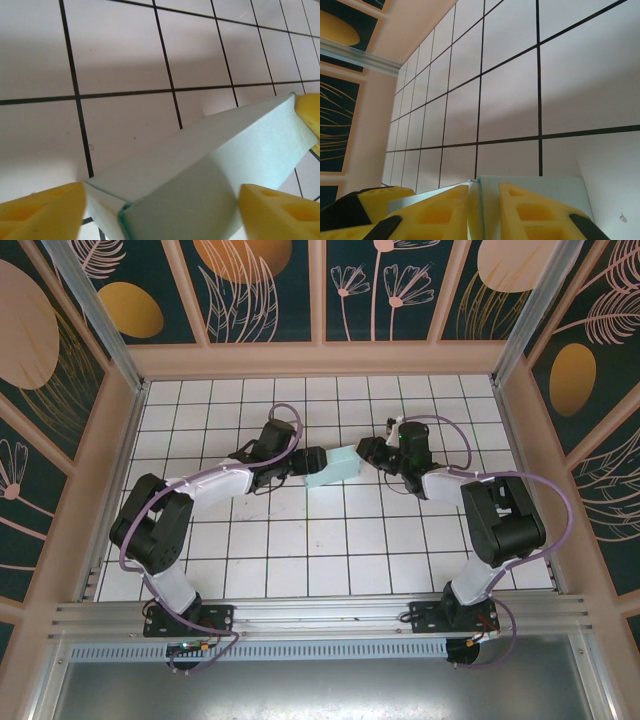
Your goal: Fold the paper box
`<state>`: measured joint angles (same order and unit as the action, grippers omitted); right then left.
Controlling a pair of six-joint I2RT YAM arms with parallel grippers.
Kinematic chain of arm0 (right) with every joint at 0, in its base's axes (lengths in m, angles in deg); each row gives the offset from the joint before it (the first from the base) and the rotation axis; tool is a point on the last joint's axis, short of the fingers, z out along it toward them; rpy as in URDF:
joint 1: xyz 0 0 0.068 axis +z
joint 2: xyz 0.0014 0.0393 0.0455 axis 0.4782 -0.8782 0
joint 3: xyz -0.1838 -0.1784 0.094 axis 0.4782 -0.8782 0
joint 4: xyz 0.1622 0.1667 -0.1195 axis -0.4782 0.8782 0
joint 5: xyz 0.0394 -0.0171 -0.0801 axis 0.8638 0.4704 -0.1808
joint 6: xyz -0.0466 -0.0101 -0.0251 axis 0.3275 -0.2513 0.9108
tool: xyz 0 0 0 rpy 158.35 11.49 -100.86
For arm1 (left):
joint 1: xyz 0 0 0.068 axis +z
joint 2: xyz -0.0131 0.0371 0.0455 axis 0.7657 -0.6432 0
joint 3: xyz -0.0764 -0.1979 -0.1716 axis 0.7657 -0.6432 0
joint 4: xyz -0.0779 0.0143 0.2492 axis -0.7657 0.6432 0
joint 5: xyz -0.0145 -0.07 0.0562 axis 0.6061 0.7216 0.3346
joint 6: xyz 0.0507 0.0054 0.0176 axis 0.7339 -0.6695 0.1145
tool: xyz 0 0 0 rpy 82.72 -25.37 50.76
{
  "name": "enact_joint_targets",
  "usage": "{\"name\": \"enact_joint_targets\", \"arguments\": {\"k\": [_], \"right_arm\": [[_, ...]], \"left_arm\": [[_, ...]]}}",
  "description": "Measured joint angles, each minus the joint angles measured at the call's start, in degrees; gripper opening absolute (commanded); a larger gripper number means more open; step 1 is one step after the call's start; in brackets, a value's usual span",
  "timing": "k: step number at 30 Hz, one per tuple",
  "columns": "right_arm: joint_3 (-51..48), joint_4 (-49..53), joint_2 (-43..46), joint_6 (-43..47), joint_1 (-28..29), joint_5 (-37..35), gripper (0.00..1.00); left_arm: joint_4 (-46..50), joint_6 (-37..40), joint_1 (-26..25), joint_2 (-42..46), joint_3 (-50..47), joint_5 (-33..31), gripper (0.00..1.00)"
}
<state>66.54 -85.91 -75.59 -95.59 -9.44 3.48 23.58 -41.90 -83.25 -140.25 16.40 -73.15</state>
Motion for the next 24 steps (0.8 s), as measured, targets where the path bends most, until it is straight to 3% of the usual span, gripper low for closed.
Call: {"name": "enact_joint_targets", "arguments": {"k": [3, 5, 13, 14, 16, 19, 24], "right_arm": [[0.04, 0.24, 0.0, 0.02, 0.04, 0.07, 0.2], [0.2, 0.44, 0.0, 0.02, 0.04, 0.15, 0.2], [0.57, 0.94, -0.2, 0.31, 0.04, 0.61, 0.25], [0.63, 1.01, -0.26, 0.37, 0.04, 0.61, 0.28], [0.68, 1.29, -0.28, 0.85, 0.07, 0.55, 0.45], [0.87, 2.6, -0.83, 3.08, 0.52, 0.28, 0.62], [4.11, 6.1, -2.36, 7.32, 1.99, -1.99, 0.65]], "left_arm": [[1.03, -0.07, -0.13, 0.02, 0.04, 0.15, 0.88], [1.07, -0.15, -0.15, 0.13, 0.04, 0.11, 0.84], [0.33, -1.03, -0.15, 3.04, -2.89, -0.02, 0.4], [-0.02, -1.31, -0.09, 3.04, -3.02, -0.07, 0.36], [-0.72, -1.57, 0.11, 3.04, -3.19, -0.35, 0.29], [-2.27, -1.57, 0.17, 2.56, -3.23, -0.46, 0.26], [-4.17, -1.68, 0.39, 1.73, -3.23, -0.2, 0.24]]}}
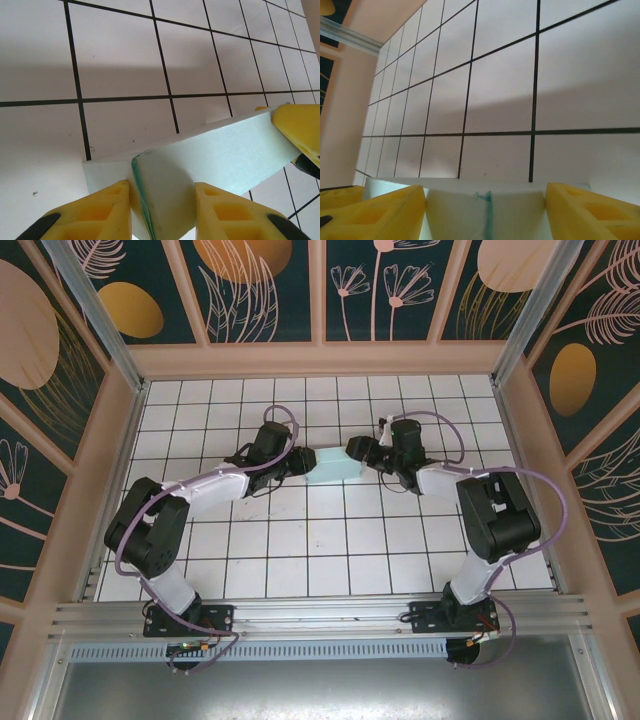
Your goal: Fold the paper box
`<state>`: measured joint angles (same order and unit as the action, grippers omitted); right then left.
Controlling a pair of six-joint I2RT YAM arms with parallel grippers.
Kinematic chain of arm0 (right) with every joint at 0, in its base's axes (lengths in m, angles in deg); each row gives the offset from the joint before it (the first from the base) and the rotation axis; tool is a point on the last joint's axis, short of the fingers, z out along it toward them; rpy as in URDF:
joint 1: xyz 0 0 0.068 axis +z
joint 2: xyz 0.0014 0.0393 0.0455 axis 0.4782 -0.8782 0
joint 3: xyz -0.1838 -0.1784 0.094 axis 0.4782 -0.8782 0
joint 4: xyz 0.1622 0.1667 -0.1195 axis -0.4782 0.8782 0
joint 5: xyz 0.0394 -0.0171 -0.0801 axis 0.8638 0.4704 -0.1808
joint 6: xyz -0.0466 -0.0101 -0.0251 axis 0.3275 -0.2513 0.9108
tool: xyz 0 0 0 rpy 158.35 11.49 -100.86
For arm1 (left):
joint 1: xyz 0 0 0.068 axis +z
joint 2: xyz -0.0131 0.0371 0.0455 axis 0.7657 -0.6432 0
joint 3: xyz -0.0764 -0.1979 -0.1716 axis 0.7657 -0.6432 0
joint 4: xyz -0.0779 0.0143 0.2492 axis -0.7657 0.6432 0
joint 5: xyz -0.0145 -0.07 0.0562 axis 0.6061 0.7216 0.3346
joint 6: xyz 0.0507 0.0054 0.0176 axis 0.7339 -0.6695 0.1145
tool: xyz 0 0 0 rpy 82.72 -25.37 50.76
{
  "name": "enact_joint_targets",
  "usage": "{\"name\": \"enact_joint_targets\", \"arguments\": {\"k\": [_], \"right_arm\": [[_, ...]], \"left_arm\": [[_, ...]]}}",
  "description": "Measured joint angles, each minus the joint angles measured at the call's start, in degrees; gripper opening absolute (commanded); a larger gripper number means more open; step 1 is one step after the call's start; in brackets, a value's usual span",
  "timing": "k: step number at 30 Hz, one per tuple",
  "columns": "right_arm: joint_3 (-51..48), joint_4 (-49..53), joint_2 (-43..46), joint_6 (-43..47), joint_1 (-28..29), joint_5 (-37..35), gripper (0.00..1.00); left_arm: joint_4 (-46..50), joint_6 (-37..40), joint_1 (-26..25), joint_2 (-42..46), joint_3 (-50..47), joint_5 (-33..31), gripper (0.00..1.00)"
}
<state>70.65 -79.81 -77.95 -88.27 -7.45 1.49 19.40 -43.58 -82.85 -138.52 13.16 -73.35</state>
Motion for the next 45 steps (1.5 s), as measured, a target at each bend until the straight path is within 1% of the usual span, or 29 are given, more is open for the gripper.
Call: {"name": "enact_joint_targets", "arguments": {"k": [4, 6, 9, 10, 13, 15, 17, 19, 20, 21, 23, 26, 27, 28, 29, 30, 31, 33, 36, 38, 40, 43, 44, 45], "right_arm": [[2.25, 1.86, -1.03, 2.1, 1.07, -2.23, 0.67], [3.58, 2.67, -1.77, 3.28, 1.81, -3.39, 0.71], [4.94, 3.5, -2.56, 4.72, 2.6, -4.83, 0.72], [4.94, 3.5, -2.58, 4.9, 2.69, -5.03, 0.69], [4.76, 3.15, -2.4, 4.61, 2.62, -5.29, 0.56], [3.45, 1.95, -1.75, 3.67, 2.03, -4.59, 0.44], [2.08, 0.35, -0.94, 2.38, 1.03, -3.8, 0.37], [0.72, -1.09, -0.07, 1.25, -0.11, -2.56, 0.34], [-0.04, -1.84, 0.22, 0.7, -0.57, -1.75, 0.31], [-0.66, -2.67, 0.35, 0.07, -0.9, -1.16, 0.24], [-1.25, -4.07, 0.57, -1.03, -1.44, -0.5, 0.17], [-1.55, -5.01, 0.83, -1.66, -2.03, 0.13, 0.16], [-1.64, -5.2, 0.83, -1.68, -2.03, 0.2, 0.18], [-1.64, -5.2, 0.83, -1.66, -2.03, 0.17, 0.23], [-1.64, -5.22, 0.85, -1.62, -2.03, 0.2, 0.33], [-1.64, -5.14, 0.9, -1.51, -2.03, 0.24, 0.41], [-1.66, -4.79, 0.96, -1.49, -2.01, 0.42, 0.49], [-1.75, -4.0, 1.2, -1.05, -1.75, 0.74, 0.6], [-1.95, -2.25, 2.38, 0.17, -1.64, 0.42, 0.75], [-1.99, -1.01, 3.69, 0.96, -1.7, 0.26, 0.8], [-1.97, -0.26, 5.01, 2.1, -1.99, 0.44, 0.83], [-1.97, 0.83, 6.82, 4.44, -3.28, 0.48, 0.84], [-1.97, 1.2, 7.37, 5.38, -3.93, 0.52, 0.84], [-1.95, 1.55, 7.74, 6.56, -4.46, 0.7, 0.84]], "left_arm": [[-0.44, -0.09, 0.22, -0.13, 0.0, -0.22, 0.24], [-0.5, -0.26, 0.37, -0.15, 0.0, -0.39, 0.24], [-0.59, -0.5, 0.39, -0.15, -0.02, -0.96, 0.2], [-0.83, -0.52, 0.39, -0.15, -0.2, -1.07, 0.19], [-1.57, -0.55, 0.44, -0.13, -0.61, -1.16, 0.18], [-2.12, -0.55, 0.55, -0.13, -0.87, -1.14, 0.17], [-2.54, -0.55, 0.55, -0.13, -1.07, -1.09, 0.16], [-3.13, -0.52, 0.59, -0.17, -1.25, -0.92, 0.15], [-3.5, -0.52, 0.61, -0.31, -1.29, -0.85, 0.14], [-3.89, -0.52, 0.61, -0.44, -1.29, -0.76, 0.11], [-4.26, -0.52, 0.7, -0.63, -1.31, -0.63, 0.1], [-4.59, -0.55, 0.83, -0.74, -1.36, -0.33, 0.1], [-4.66, -0.55, 0.92, -0.76, -1.36, -0.15, 0.11], [-4.68, -0.55, 0.98, -0.76, -1.33, 0.04, 0.13], [-4.66, -0.52, 1.03, -0.81, -1.29, 0.2, 0.2], [-4.66, -0.5, 1.05, -0.87, -1.18, 0.24, 0.31], [-4.46, -0.5, 1.05, -0.98, -0.92, 0.31, 0.39], [-3.56, -0.42, 0.96, -1.62, 0.26, 0.63, 0.56], [-0.55, -0.17, 0.85, -2.49, 2.08, 0.81, 0.69], [1.49, -0.09, 0.76, -2.86, 3.56, 0.74, 0.76], [3.5, 0.07, 0.63, -3.23, 5.42, 0.63, 0.8], [5.27, 0.09, 0.35, -3.32, 8.52, 0.31, 0.87], [5.29, 0.17, 0.31, -3.32, 9.42, -0.04, 0.93], [5.27, 0.39, 0.31, -3.32, 10.14, -0.57, 0.95]]}}
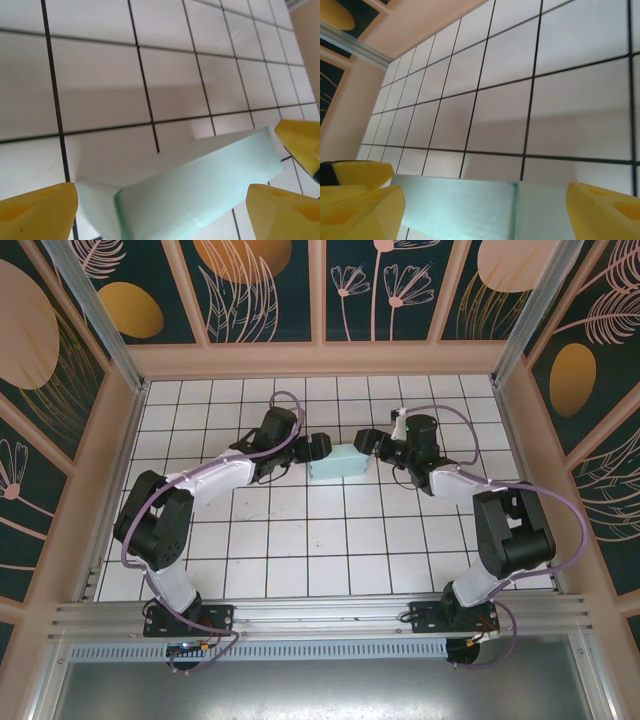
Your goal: Fold the paper box
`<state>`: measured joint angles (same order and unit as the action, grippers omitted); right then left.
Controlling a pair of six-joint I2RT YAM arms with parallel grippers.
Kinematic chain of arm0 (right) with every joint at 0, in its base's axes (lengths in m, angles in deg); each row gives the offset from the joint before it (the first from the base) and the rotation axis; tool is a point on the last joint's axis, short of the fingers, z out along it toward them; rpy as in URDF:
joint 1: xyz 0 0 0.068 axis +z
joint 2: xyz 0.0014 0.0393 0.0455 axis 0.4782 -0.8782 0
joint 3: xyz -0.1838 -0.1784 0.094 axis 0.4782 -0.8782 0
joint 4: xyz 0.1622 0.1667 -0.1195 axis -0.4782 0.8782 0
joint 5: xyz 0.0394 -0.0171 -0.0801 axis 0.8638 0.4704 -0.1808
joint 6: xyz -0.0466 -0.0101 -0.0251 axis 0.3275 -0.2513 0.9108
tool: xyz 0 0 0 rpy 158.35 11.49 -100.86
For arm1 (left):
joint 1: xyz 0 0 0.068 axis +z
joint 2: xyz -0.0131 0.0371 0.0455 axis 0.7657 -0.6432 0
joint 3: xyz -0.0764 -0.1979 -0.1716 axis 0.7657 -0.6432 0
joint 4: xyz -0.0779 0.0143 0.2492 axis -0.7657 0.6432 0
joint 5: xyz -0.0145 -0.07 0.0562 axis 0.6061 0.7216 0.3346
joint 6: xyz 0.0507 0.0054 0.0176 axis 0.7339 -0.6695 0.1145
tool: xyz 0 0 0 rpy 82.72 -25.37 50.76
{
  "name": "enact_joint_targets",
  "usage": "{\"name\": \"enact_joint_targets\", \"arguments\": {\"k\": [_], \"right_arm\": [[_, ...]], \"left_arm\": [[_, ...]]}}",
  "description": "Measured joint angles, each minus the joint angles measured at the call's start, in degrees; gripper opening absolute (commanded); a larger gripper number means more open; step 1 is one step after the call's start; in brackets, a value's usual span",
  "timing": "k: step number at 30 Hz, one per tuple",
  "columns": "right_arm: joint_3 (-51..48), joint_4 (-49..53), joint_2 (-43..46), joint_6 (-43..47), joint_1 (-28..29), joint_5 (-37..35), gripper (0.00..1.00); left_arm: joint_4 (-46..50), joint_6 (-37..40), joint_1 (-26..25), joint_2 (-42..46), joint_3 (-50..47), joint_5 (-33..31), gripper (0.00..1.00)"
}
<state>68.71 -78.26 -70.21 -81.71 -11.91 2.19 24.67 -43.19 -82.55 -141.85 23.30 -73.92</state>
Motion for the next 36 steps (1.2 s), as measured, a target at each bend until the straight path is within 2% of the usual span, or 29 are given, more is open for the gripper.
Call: {"name": "enact_joint_targets", "arguments": {"k": [1, 4, 11, 15, 19, 28, 36], "right_arm": [[0.09, 0.57, 0.46, 1.73, -0.66, 0.24, 0.84], [1.31, 3.08, 1.31, 10.01, -1.2, 1.4, 0.85], [9.2, 14.36, 2.1, 40.37, 1.07, 6.69, 0.89], [17.64, 23.98, -0.24, 56.22, 3.54, 10.62, 0.9], [31.01, 35.01, -8.79, 67.73, 6.99, 11.76, 0.9], [54.58, 56.63, -28.79, 81.4, 13.53, 10.14, 0.87], [61.55, 66.23, -33.86, 85.99, 14.51, 8.02, 0.67]], "left_arm": [[-0.04, 0.2, 0.0, 0.13, 0.48, -0.63, 0.99], [0.13, 1.33, 0.68, 1.14, 0.57, -2.36, 0.99], [-0.13, 4.24, 7.54, 6.45, -3.67, -3.15, 0.99], [-0.13, 4.81, 11.98, 7.63, -7.04, -2.78, 0.99], [-0.31, 4.76, 15.21, 7.63, -10.21, -0.46, 0.99], [-2.27, 4.11, 19.58, 8.59, -16.2, 4.04, 0.99], [-3.32, 4.13, 19.56, 8.61, -17.29, 5.09, 0.99]]}}
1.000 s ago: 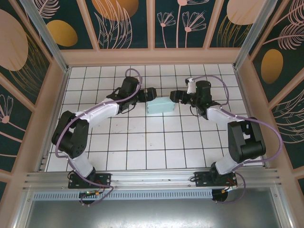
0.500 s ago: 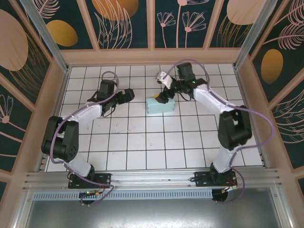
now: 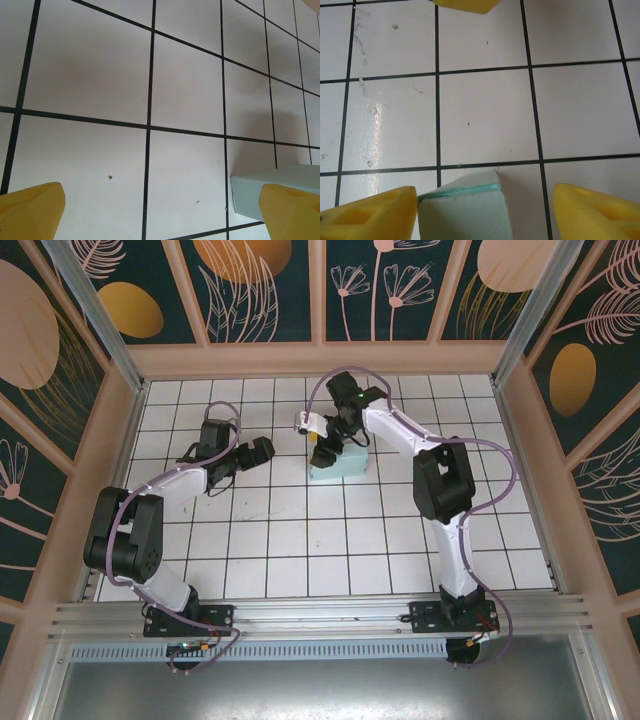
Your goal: Fold the paper box
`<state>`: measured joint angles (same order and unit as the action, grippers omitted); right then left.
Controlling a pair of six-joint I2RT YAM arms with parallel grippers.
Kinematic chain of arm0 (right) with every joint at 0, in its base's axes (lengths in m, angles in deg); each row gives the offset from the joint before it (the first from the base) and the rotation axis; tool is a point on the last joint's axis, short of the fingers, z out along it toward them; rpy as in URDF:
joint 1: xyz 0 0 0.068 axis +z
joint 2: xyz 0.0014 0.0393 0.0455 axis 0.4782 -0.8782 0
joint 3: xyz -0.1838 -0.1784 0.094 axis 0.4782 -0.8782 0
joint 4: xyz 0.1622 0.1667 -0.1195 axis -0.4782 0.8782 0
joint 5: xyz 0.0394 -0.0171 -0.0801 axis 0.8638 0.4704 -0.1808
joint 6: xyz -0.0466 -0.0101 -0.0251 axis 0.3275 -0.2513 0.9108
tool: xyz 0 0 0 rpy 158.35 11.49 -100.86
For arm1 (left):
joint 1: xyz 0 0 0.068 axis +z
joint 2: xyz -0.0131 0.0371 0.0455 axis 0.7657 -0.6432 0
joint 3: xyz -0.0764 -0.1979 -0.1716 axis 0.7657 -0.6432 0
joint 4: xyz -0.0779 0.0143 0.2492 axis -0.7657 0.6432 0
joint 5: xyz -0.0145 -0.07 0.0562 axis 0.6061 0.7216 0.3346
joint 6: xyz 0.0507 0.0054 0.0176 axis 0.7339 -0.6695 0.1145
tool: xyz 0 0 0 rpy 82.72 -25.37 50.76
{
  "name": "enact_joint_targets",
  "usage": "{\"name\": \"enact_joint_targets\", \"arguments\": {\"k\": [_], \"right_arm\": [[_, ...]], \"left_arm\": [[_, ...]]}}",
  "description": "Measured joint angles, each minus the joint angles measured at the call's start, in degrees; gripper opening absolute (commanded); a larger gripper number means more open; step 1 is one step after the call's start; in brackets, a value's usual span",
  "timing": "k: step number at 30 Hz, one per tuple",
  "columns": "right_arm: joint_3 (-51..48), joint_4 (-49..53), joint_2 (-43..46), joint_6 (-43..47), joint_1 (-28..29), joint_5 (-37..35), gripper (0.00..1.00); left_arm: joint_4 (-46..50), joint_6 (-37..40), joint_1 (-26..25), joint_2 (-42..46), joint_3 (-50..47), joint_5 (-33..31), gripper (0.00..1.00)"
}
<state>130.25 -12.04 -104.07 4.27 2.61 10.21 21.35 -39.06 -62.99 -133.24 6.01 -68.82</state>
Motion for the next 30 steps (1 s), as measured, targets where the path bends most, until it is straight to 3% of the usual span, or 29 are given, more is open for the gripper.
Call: {"name": "enact_joint_targets", "arguments": {"k": [2, 12, 16, 26, 30], "right_arm": [[0.66, 1.33, -0.13, 0.9, -0.07, -0.48, 0.61], [1.79, 4.96, -0.76, 1.55, 0.52, -3.93, 0.6], [1.84, 5.42, -0.94, 2.1, 0.55, -4.35, 0.48], [2.19, 6.1, -0.83, 1.84, 0.57, -5.64, 0.45], [-2.82, 0.37, 2.62, 0.28, 1.05, -10.43, 0.45]], "left_arm": [[-0.07, 0.02, 0.02, 0.0, 0.0, 0.2, 0.99], [-0.92, 0.0, 0.17, -0.24, 0.0, 1.99, 0.99], [-1.01, 0.0, 0.17, -0.61, 0.0, 2.34, 0.98], [-1.03, 0.0, 0.17, -0.63, 0.0, 2.34, 0.98], [-1.03, 0.0, 0.2, -0.66, 0.0, 2.32, 0.98]]}}
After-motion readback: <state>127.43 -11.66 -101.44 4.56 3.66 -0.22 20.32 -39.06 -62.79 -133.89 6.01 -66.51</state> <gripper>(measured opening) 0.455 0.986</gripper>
